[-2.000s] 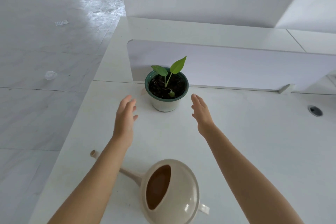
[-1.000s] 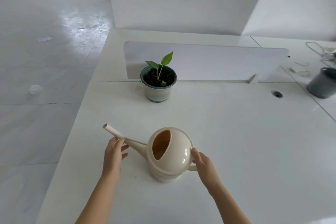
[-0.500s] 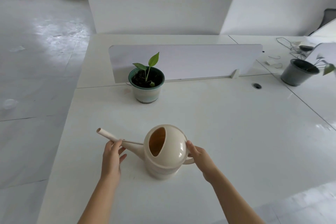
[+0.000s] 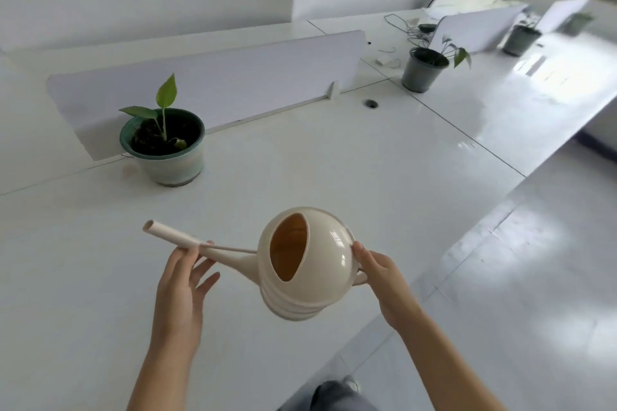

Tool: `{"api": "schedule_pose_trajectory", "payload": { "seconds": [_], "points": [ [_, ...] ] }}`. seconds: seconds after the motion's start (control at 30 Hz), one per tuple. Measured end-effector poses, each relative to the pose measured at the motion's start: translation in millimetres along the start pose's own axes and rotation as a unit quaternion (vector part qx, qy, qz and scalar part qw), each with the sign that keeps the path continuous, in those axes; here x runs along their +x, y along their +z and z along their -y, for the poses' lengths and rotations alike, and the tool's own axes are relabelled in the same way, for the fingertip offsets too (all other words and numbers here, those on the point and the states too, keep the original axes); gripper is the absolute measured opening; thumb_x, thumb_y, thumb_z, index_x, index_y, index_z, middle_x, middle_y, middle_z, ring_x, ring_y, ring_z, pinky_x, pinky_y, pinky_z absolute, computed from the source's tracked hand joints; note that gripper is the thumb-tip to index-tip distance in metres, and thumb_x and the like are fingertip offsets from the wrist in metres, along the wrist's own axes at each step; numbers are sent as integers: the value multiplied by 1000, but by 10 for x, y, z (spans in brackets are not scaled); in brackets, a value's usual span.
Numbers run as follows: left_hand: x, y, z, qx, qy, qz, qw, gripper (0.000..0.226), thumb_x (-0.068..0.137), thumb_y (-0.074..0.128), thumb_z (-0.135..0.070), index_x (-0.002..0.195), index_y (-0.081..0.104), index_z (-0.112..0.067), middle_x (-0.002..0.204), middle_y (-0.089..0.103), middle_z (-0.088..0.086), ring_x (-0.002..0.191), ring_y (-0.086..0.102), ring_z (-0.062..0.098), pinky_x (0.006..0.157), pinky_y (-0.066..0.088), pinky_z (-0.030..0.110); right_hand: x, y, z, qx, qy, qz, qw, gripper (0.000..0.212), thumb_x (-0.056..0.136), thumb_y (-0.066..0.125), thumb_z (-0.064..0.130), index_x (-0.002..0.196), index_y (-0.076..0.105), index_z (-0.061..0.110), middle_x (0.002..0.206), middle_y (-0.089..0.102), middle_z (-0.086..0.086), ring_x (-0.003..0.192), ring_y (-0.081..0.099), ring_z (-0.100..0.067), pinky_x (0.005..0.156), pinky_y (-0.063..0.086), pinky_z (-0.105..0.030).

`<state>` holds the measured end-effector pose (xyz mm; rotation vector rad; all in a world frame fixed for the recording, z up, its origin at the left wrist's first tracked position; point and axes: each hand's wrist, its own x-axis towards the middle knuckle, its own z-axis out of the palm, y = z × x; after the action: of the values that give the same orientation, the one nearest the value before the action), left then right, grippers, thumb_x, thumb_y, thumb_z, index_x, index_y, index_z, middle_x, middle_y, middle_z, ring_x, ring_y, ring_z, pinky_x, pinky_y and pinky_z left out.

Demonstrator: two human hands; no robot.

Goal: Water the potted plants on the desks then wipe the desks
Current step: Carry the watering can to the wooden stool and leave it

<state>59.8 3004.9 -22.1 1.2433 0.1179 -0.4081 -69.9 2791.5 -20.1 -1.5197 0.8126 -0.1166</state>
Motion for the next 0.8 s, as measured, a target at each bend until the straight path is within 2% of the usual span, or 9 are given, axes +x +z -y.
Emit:
{"api": "schedule_pose_trajectory", "payload": {
  "seconds": [0.07,0.17,0.23,0.3,0.4,0.47,0.53,0.63,0.8],
  "points": [
    [-101,174,47,17,-5,35,999,20,96,39,-25,91,59,-25,103,63,1,99,58,18,81,43,33,-202,-228,-24,14,-4,-28,1000,50,89,43,42,89,69,0,89,69,-12,83,67,-20,77,47,-20],
    [-278,492,142,68,-14,100,993,18,94,43,-28,93,61,-24,106,65,3,102,60,20,86,44,38,-530,-594,-99,54,-9,-83,995,49,81,47,46,80,69,2,83,66,-14,84,63,-23,59,49,-11],
    [-449,734,220,97,-14,149,984,19,83,50,-35,92,62,-23,106,66,3,104,61,21,86,44,38,-774,-858,-191,89,-15,-124,988,43,85,53,40,76,70,2,83,64,-18,84,61,-26,53,49,-12],
    [-639,962,341,111,-13,192,975,30,75,47,-39,93,64,-22,104,68,1,103,61,21,83,45,36,-1016,-1136,-314,113,-22,-166,979,41,80,61,42,71,72,4,84,63,-19,81,60,-27,51,49,-14],
    [-985,1318,596,111,-24,240,964,17,83,51,-30,88,65,-23,100,69,0,101,62,20,79,44,33,-1390,-1570,-508,135,-21,-208,968,35,77,64,38,67,73,6,87,63,-16,80,58,-26,49,49,-14],
    [-1233,1576,802,109,-40,261,958,24,90,48,-28,81,69,-23,102,68,4,97,62,20,78,46,32,-1653,-1886,-649,148,-17,-232,961,37,61,72,47,62,74,10,85,65,-10,78,60,-22,50,50,-16],
    [-1500,1839,1017,114,-52,284,951,27,88,48,-36,80,70,-23,99,69,6,92,65,18,77,48,30,-1917,-2209,-820,159,-10,-260,952,49,50,65,56,63,75,10,88,65,-9,82,60,-23,52,51,-19],
    [-1887,2212,1361,115,-69,305,943,27,96,36,-18,89,62,-17,97,68,7,87,64,16,77,45,32,-2297,-2679,-1075,167,-7,-298,940,59,49,63,57,72,75,4,93,66,-15,86,59,-26,52,52,-18],
    [-2467,2872,1845,160,-102,374,908,27,96,34,-14,87,60,-12,97,64,12,91,61,22,77,45,33,-2917,-3346,-1418,173,13,-372,912,67,49,65,58,79,73,-1,101,66,-24,96,59,-39,53,54,-26]
  ]
}}
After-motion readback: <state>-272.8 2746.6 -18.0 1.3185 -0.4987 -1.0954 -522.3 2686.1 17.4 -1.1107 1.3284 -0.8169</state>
